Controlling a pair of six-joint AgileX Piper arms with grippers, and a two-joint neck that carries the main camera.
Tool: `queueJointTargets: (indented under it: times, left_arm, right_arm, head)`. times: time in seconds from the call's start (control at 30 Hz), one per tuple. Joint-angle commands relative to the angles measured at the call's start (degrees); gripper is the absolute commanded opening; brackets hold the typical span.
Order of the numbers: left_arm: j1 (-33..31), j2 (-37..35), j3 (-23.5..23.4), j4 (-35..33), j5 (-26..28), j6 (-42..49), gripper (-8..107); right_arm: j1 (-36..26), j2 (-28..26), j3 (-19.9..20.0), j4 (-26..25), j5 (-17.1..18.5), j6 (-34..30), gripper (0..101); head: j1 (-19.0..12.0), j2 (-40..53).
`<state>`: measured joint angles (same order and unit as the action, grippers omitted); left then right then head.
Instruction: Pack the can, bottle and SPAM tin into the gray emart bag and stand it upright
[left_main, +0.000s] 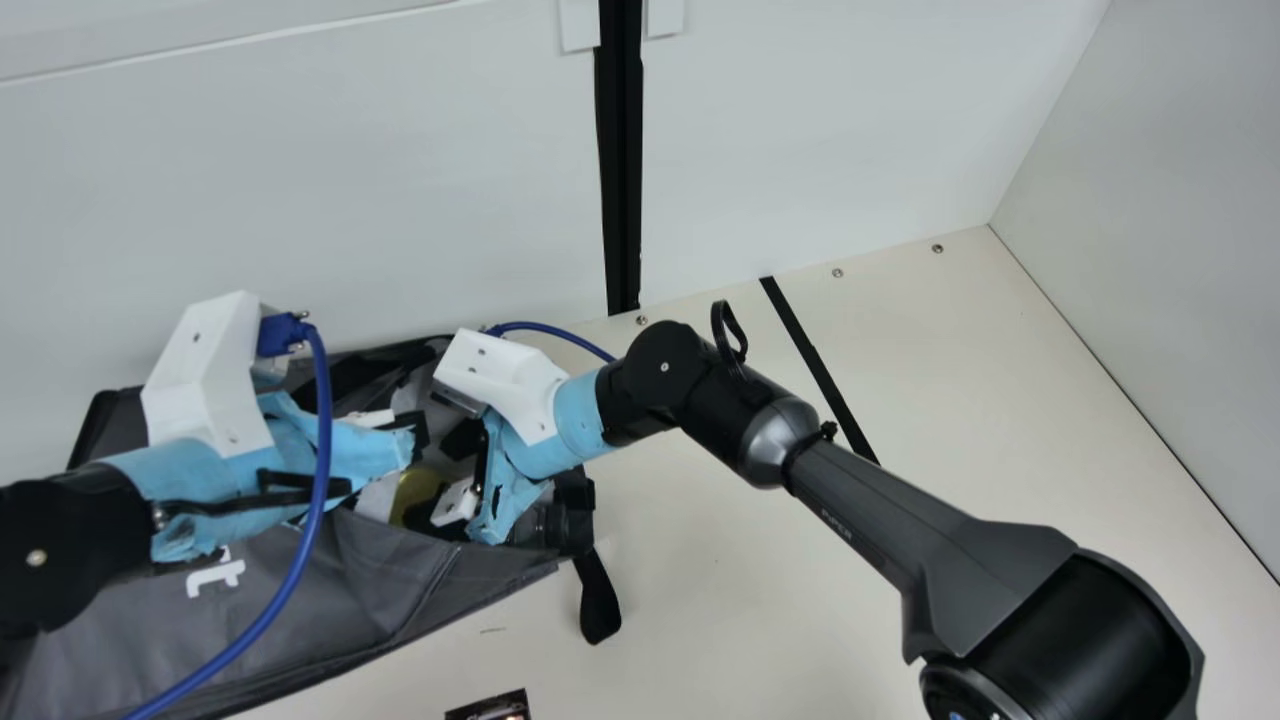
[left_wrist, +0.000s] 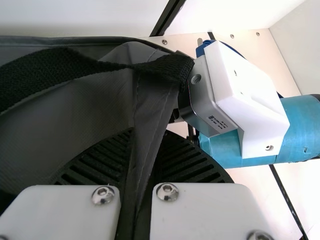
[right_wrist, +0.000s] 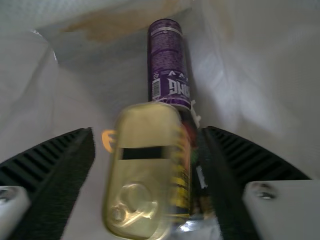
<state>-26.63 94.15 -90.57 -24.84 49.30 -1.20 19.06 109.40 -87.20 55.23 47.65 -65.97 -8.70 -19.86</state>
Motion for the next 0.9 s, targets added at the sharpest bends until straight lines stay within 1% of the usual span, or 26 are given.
queueJointTargets:
  times: [0.0, 0.07, 0.47, 0.87]
  left_arm:
    - [0.00, 0.00, 0.00, 0.00, 0.00, 0.00, -8]
    - [0.00, 0.00, 0.00, 0.00, 0.00, 0.00, -8]
    - [0.00, 0.00, 0.00, 0.00, 0.00, 0.00, -8]
    - [0.00, 0.00, 0.00, 0.00, 0.00, 0.00, -8]
  right_arm:
    - [-0.17, -0.07, 0.17, -0.28, 0.14, -0.20, 90]
    - [-0.37, -0.21, 0.33, -0.27, 0.20, -0.27, 95]
    - [-2.15, -2.78, 2.72, 0.07, 0.92, -1.10, 95]
    - [-5.99, -7.76, 8.05, 0.94, 2.45, -3.55, 95]
  head:
    - [-1.30, -0.14]
    - [-1.30, -0.14]
    - [-1.30, -0.14]
    - [-1.30, -0.14]
